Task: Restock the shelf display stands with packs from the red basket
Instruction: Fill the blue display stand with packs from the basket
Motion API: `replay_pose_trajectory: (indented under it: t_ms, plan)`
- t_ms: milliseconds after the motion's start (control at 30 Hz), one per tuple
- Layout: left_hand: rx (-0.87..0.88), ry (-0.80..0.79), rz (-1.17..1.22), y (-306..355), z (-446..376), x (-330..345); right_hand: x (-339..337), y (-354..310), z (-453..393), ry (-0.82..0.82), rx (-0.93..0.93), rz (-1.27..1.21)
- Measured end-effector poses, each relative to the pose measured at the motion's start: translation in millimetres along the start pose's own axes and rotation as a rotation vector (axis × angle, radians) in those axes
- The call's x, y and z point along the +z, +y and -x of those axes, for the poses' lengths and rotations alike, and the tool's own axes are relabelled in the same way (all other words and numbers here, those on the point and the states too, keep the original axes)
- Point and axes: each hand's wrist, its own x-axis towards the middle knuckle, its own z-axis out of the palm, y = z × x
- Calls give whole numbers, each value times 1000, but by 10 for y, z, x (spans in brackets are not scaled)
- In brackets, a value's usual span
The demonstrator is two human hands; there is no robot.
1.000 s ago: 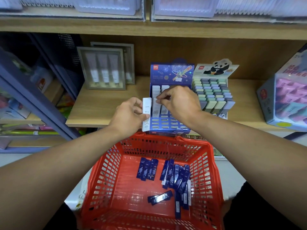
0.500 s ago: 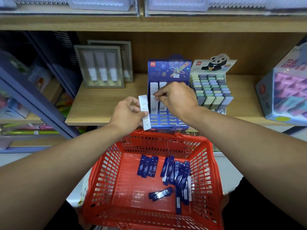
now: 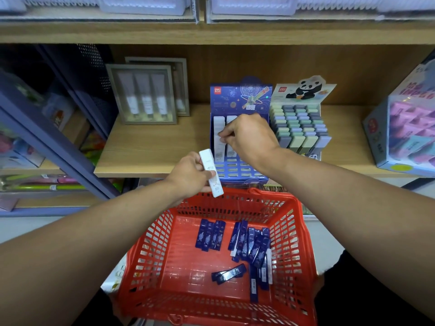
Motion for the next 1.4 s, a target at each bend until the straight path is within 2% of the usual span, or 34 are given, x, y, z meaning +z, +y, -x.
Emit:
replay_pose_trajectory:
  t_ms: [233,667,833,933,1167,1267,1333,1400]
  plan:
    - [-14,-3,-4,-19,-17,30,53,36,0,7,52,-108]
    - [-16,-6,-11,3,-8,37,72,61,41,-20,-72,24]
    - [38,118,-29,82,35,-14,32,86,72,24,-136,33]
    - [99,168,-42,96,69,-15,-35,62,120,59,-89,-117]
    - [243,24,-29,154,199,114,-120,144,245,-183,-25,-408]
    - [320,142,-165,140,164,95,-175,230,191,-141,22,-414]
    - [440,260,-418,137,143,54,-200,322,153,-39,19,-289]
    - [570,274,-717,129,127,16,-197,389,140,30,13,-212]
